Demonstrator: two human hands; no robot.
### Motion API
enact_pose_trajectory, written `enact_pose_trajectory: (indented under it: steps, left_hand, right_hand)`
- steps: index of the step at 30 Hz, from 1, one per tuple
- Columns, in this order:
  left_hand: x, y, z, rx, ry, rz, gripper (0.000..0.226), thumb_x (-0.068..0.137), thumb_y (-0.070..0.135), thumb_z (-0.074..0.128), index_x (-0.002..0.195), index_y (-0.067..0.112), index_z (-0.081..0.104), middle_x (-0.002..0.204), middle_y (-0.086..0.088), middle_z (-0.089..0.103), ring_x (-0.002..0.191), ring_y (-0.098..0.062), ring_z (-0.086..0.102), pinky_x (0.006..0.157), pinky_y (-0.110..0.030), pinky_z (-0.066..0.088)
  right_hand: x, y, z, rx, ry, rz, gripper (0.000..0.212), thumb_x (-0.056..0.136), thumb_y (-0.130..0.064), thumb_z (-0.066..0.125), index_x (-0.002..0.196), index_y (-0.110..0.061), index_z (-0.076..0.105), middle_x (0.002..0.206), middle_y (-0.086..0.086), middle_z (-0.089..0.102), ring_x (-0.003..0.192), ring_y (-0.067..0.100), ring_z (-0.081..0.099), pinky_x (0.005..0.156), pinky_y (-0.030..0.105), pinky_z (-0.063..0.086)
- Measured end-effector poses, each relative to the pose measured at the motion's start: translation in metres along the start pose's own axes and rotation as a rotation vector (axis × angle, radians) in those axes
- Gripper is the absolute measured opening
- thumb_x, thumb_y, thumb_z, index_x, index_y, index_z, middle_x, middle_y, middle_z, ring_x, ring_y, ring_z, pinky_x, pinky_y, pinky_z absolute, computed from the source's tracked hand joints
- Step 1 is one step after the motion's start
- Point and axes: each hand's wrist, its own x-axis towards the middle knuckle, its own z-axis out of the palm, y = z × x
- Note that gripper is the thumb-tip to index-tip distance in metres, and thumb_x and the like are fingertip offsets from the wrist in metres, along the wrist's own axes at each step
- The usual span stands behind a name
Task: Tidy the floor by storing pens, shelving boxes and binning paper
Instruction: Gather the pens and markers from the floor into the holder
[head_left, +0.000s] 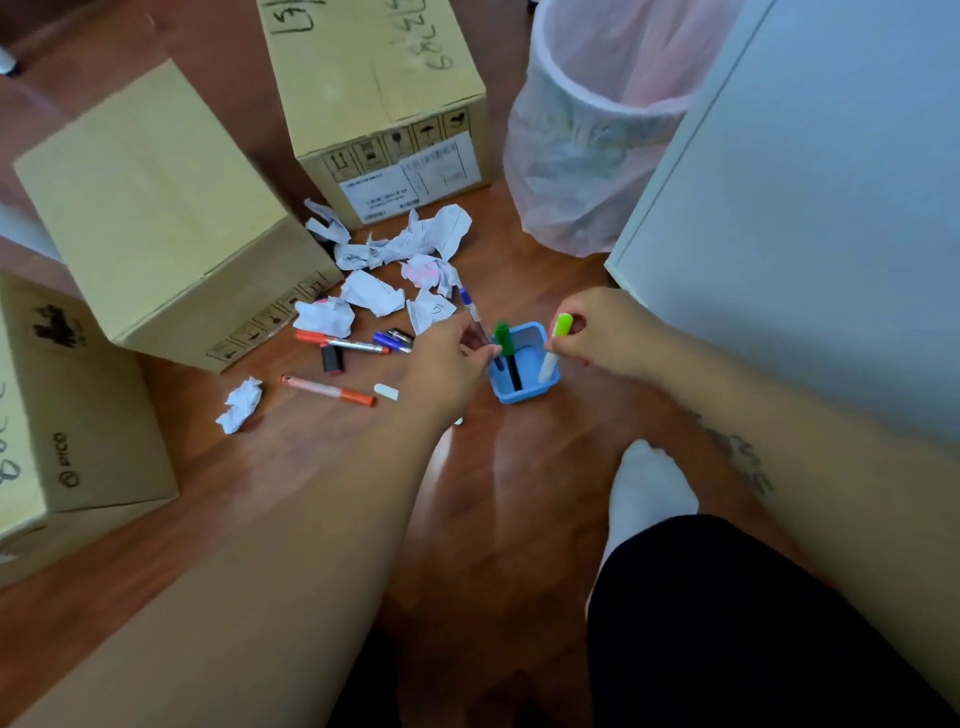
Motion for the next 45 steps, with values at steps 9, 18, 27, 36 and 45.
enact_pose_trajectory:
  steps: [9,18,27,36,45]
  left_hand:
    - [0.008,-0.011,0.016,0.091,-0.052,-0.064,0.02,0.088,0.016,0.069,0.105,0.005,0.068,0.097,-0.007,0.067,0.083,-0.015,0.056,0.068,-0.017,0.035]
    - [0.0,-0.051,-0.01,0.099,-0.068,-0.141,0.01,0.088,0.011,0.068,0.097,0.008,0.067,0.091,-0.003,0.066,0.082,-0.017,0.058,0.063,-0.021,0.041]
    - [-0.006,-0.116,-0.012,0.203,-0.156,-0.116,0.02,0.085,0.003,0.066,0.105,0.003,0.07,0.109,-0.017,0.062,0.097,-0.031,0.06,0.082,-0.026,0.039]
    - [0.014,-0.144,-0.006,0.484,-0.278,0.16,0.029,0.087,0.012,0.061,0.114,0.017,0.069,0.111,-0.007,0.063,0.101,-0.032,0.056,0.083,-0.043,0.051]
    - [0.027,-0.158,-0.013,0.638,-0.395,0.309,0.016,0.09,0.015,0.057,0.104,0.014,0.065,0.105,-0.008,0.062,0.103,-0.031,0.053,0.086,-0.044,0.047]
  right_hand:
    - [0.02,0.001,0.018,-0.063,-0.02,0.045,0.029,0.086,-0.023,0.07,0.113,-0.013,0.068,0.111,0.009,0.066,0.097,0.022,0.06,0.079,0.028,0.047]
    - [0.031,-0.042,0.025,0.121,0.091,-0.037,0.012,0.089,-0.018,0.066,0.098,-0.012,0.069,0.073,-0.01,0.054,0.062,0.005,0.052,0.063,0.025,0.049]
    - [0.061,-0.072,0.119,-0.079,-0.138,0.033,0.022,0.095,-0.009,0.049,0.11,-0.005,0.064,0.11,0.017,0.065,0.102,0.034,0.062,0.083,0.034,0.049]
    - [0.093,-0.082,0.159,-0.291,-0.161,0.139,0.024,0.096,-0.002,0.045,0.116,-0.001,0.059,0.117,0.02,0.061,0.106,0.036,0.06,0.076,0.035,0.044]
    - [0.104,-0.078,0.158,-0.324,-0.217,0.228,0.026,0.098,-0.008,0.05,0.123,-0.004,0.056,0.127,0.017,0.058,0.115,0.033,0.058,0.086,0.036,0.047]
